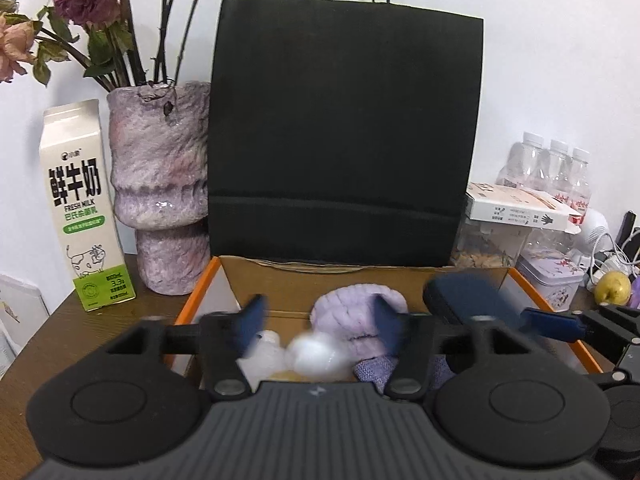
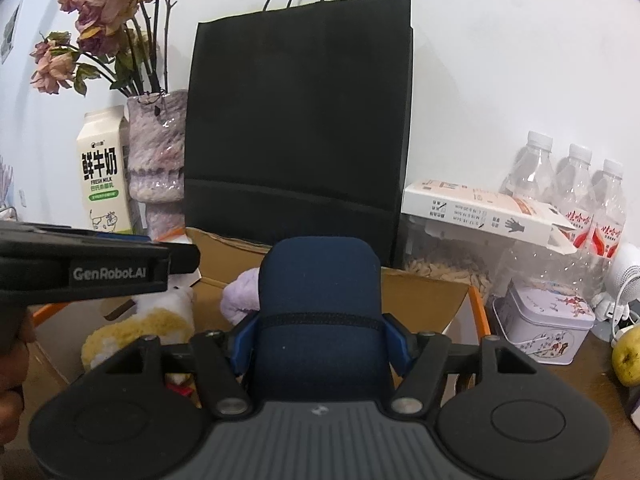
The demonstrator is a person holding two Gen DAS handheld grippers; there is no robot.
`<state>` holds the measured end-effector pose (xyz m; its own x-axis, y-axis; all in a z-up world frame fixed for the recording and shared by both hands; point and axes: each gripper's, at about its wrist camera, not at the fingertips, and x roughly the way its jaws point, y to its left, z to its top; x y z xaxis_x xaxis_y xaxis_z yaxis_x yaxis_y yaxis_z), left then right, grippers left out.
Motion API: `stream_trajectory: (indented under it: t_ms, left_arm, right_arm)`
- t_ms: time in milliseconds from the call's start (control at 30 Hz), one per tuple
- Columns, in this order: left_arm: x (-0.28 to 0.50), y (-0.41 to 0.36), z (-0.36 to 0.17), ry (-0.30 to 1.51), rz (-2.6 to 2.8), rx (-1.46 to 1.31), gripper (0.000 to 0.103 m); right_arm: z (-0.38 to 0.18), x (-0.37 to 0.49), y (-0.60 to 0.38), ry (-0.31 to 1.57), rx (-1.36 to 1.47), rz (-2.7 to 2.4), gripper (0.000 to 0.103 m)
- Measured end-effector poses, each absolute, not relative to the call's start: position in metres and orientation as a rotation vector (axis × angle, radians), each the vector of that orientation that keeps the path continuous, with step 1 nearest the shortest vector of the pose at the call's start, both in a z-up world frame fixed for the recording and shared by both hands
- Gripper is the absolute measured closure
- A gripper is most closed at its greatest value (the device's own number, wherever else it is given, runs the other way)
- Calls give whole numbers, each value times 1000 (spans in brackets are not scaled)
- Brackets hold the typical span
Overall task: Organize objects
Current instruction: 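Open both grippers to drop the cap and pouch into the box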
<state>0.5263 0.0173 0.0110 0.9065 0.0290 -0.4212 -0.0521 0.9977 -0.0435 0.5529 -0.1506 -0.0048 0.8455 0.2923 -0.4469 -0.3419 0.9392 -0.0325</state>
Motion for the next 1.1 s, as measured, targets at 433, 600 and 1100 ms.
stream_trajectory:
  t_ms: [433,600,1100]
  left_arm:
    - [521,21,14,401,96,-54,0]
    - [513,24,18,399,95,-55,0]
    - [474,32,33,388,87,-59,0]
  right_arm:
    - [-3,551,-157,452,-72,328,0]
    - [2,545,-158,449,-61,335,0]
    - [24,507,-170,398,-47,372,0]
